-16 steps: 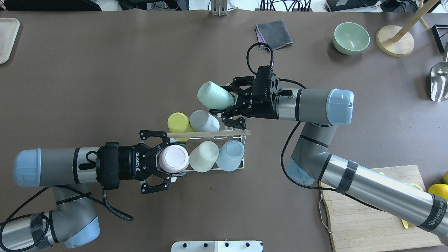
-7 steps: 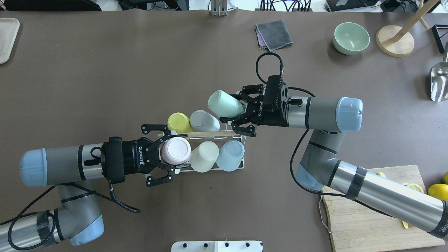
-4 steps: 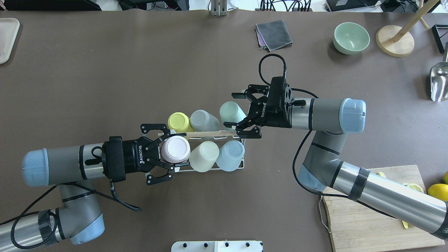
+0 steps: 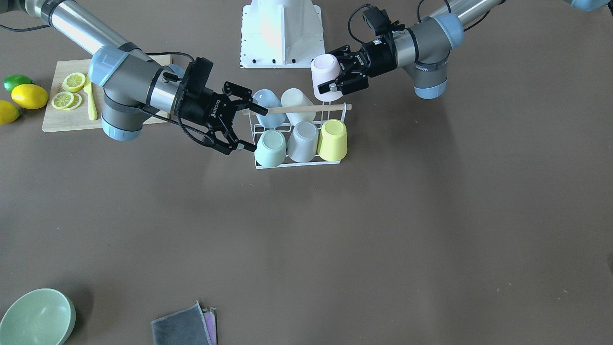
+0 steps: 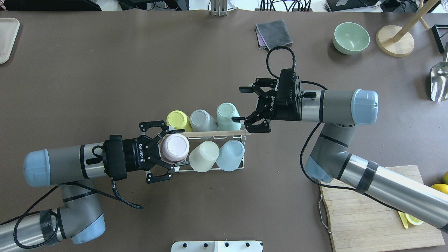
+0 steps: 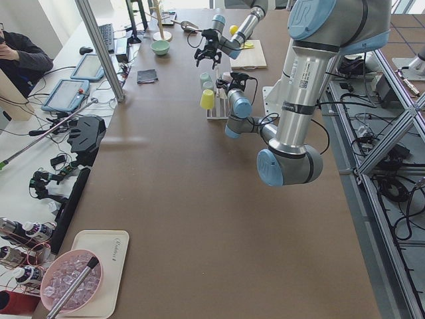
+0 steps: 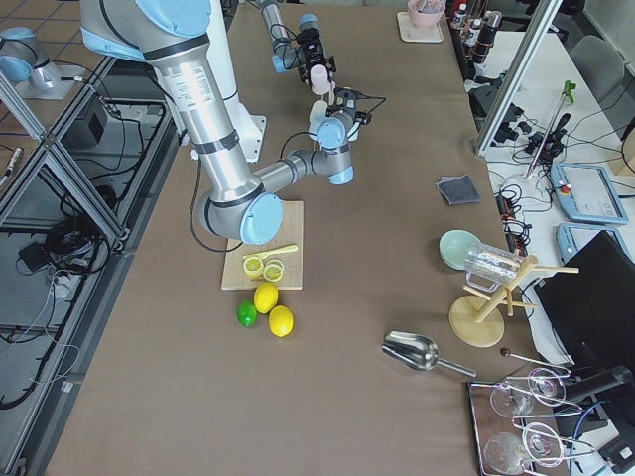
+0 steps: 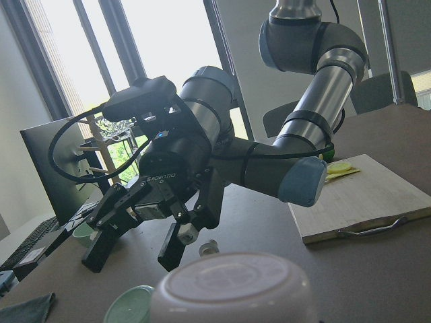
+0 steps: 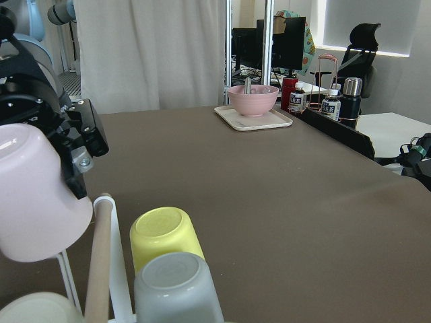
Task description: Place cup on cup holder
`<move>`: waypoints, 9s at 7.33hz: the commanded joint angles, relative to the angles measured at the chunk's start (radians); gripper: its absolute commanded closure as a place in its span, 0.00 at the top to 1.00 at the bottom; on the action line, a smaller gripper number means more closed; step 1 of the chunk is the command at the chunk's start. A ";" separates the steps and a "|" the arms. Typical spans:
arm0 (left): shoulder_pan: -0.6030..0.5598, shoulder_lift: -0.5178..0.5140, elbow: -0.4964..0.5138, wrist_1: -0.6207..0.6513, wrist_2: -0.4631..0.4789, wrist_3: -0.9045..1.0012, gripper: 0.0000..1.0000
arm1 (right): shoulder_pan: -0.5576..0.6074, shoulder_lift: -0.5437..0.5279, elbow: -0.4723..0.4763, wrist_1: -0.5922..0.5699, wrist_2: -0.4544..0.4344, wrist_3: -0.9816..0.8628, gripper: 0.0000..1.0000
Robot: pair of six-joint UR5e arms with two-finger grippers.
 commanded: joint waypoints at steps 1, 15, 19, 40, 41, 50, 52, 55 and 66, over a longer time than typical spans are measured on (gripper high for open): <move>-0.001 -0.002 0.001 -0.006 0.003 -0.001 0.99 | 0.136 -0.096 0.094 -0.146 0.236 -0.002 1.00; -0.486 -0.002 -0.406 1.522 -0.181 -0.003 0.99 | 0.858 -0.559 0.274 -1.595 0.355 -0.161 1.00; -0.513 -0.002 -0.348 1.892 -0.101 -0.013 0.99 | 1.018 -0.579 0.133 -1.616 0.341 -0.315 1.00; -1.248 0.501 -0.148 1.892 -0.698 0.004 0.99 | 1.054 -0.548 0.188 -1.715 0.354 -0.304 1.00; -1.248 0.510 -0.171 1.879 -0.698 0.002 0.99 | 1.054 -0.548 0.188 -1.715 0.354 -0.304 1.00; -1.242 0.461 -0.147 1.773 -0.692 0.007 0.99 | 1.054 -0.546 0.186 -1.715 0.355 -0.304 1.00; -1.244 0.464 -0.147 1.763 -0.691 0.005 0.99 | 1.054 -0.546 0.186 -1.715 0.355 -0.304 1.00; -1.244 0.469 -0.133 1.761 -0.692 0.013 0.99 | 1.054 -0.546 0.188 -1.715 0.355 -0.304 1.00; -1.242 0.461 -0.139 1.760 -0.694 0.014 0.99 | 1.040 -0.542 0.189 -1.713 0.352 -0.312 1.00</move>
